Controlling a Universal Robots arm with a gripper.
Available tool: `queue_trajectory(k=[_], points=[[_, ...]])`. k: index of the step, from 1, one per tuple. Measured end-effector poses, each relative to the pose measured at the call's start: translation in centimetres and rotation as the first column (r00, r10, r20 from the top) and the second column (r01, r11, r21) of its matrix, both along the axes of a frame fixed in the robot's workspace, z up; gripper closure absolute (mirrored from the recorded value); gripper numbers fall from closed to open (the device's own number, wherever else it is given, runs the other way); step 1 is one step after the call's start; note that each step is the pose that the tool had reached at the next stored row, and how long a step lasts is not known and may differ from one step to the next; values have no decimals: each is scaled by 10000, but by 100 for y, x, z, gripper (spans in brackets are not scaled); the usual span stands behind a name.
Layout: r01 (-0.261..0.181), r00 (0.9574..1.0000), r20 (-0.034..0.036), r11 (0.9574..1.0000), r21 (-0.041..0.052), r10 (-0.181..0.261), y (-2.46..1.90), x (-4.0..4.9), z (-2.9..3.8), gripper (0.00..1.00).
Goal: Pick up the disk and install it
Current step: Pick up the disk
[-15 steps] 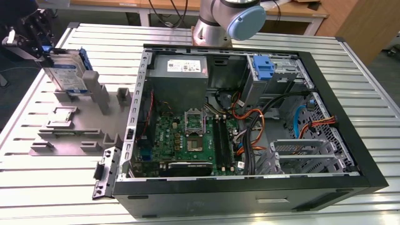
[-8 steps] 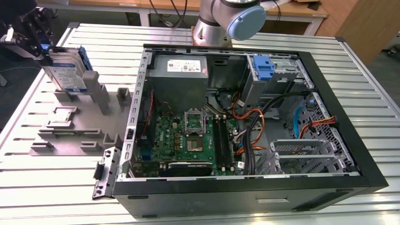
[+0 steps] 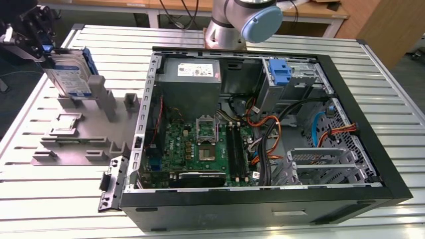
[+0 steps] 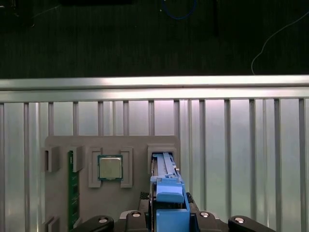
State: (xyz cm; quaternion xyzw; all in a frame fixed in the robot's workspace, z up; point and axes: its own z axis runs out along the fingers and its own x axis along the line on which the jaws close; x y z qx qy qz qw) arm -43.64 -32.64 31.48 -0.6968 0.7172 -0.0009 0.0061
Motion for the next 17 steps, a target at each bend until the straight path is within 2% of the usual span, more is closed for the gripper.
queue_trajectory(k=[17], points=[[0, 10000, 0, 10000, -28, 0, 0, 0, 126, 63]])
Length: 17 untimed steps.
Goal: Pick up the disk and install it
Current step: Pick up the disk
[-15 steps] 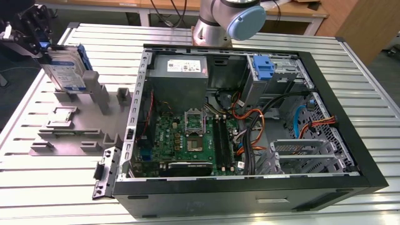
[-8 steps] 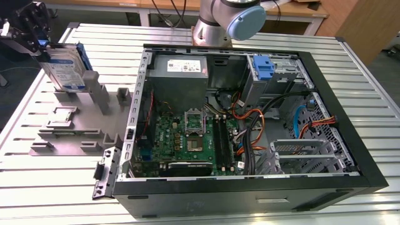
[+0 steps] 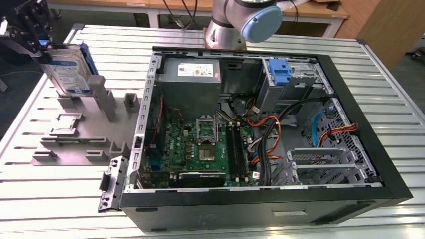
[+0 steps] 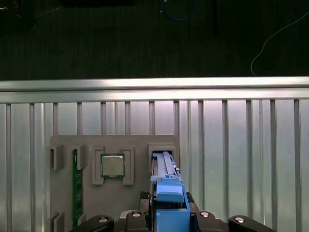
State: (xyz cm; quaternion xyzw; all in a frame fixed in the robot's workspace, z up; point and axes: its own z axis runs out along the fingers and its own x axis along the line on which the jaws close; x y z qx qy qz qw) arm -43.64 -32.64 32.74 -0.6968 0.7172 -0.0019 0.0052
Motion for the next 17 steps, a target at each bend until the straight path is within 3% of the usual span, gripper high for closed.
queue_trajectory(k=[17], points=[[1, 10000, 1, 10000, -7, -1, 0, -1, 45, 63]])
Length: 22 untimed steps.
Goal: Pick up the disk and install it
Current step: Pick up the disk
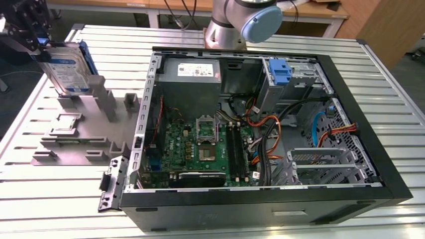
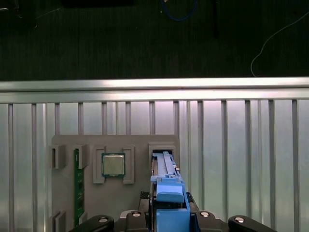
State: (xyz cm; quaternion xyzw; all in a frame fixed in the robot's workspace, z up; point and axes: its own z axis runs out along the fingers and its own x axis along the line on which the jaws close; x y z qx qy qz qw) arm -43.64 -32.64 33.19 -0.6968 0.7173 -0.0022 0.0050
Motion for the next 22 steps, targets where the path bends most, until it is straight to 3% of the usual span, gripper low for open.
queue_trajectory(k=[22], points=[[0, 10000, 2, 10000, 1, 0, 0, 0, 127, 63]])
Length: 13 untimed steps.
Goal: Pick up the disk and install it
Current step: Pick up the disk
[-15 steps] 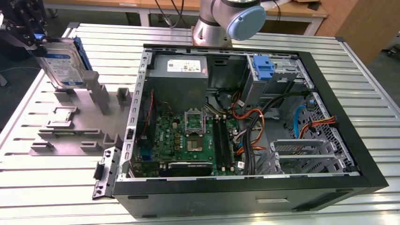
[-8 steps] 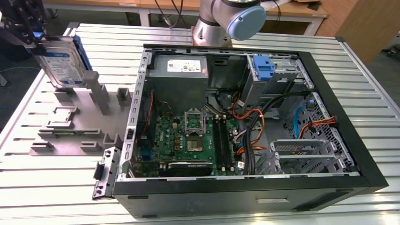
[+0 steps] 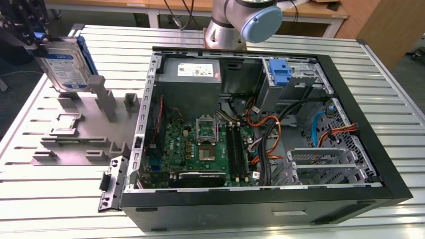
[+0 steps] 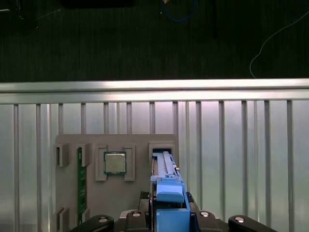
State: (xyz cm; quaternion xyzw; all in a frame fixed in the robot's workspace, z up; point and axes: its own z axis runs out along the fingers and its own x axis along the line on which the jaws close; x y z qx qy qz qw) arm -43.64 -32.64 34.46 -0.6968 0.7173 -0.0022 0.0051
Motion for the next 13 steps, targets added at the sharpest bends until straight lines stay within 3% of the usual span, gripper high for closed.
queue_trajectory(k=[13], points=[[0, 10000, 1, 10000, 0, 0, 0, 0, 59, 63]])
